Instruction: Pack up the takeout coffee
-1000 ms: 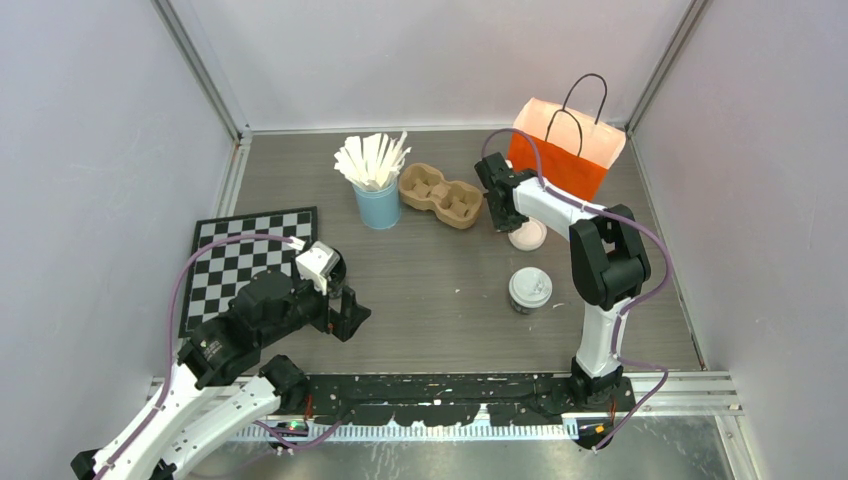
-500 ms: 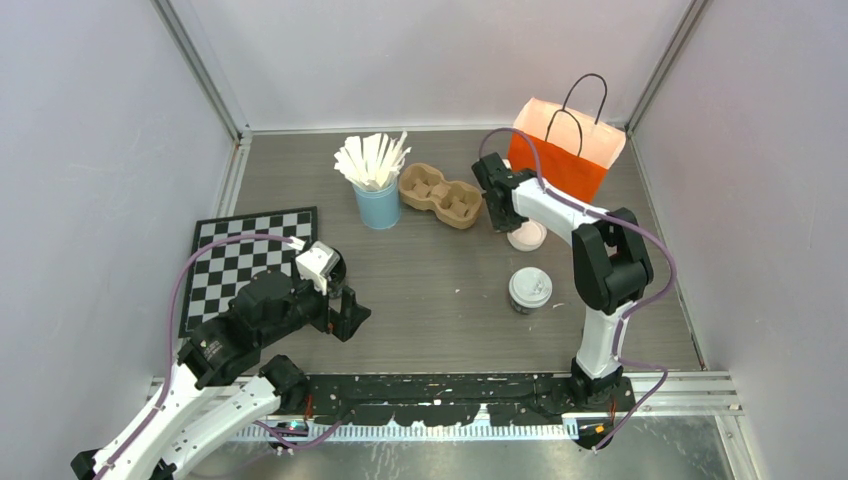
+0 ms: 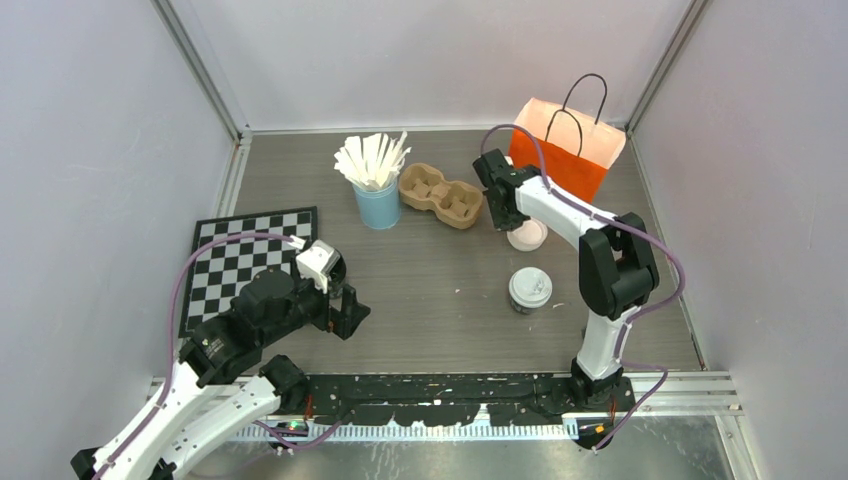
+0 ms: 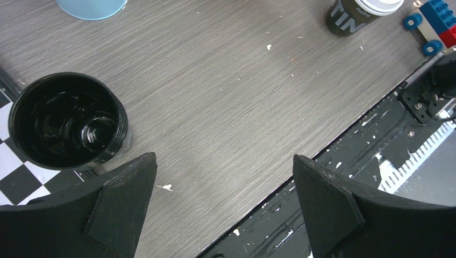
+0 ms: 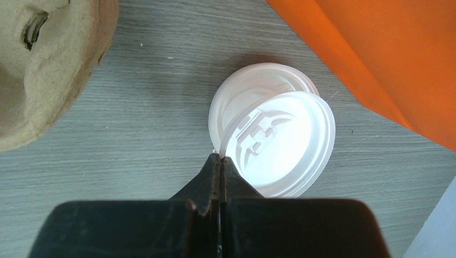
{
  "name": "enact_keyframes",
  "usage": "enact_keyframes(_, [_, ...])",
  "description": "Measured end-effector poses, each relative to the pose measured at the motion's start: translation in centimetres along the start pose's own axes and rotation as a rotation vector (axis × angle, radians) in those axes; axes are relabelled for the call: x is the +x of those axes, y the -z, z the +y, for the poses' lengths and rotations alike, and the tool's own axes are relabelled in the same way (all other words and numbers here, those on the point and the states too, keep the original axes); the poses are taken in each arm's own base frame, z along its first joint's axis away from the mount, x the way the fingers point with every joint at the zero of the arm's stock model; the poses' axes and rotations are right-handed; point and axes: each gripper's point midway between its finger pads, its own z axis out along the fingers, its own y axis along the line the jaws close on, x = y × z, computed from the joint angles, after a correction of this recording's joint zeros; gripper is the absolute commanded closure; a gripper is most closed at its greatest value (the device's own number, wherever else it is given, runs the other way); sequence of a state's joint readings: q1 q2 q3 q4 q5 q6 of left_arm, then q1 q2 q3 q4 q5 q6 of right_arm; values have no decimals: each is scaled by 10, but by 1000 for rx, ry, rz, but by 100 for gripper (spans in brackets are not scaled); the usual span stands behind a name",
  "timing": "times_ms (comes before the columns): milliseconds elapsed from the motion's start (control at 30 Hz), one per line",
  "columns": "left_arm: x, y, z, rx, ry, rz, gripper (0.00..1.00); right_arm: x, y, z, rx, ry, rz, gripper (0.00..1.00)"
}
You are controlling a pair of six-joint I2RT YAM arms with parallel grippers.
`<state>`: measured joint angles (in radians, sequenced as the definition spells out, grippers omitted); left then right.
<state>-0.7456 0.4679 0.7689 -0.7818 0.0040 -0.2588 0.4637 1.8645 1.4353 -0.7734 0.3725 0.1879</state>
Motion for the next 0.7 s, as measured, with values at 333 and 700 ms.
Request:
enact_keyframes(333, [9,-15,26,-164,43,78,7,-6,45,10,-90,-48,-49,100])
enact_keyframes(700, [7,-21,65,-432,39,223,23,14,166,42,-454,-113,-281,100])
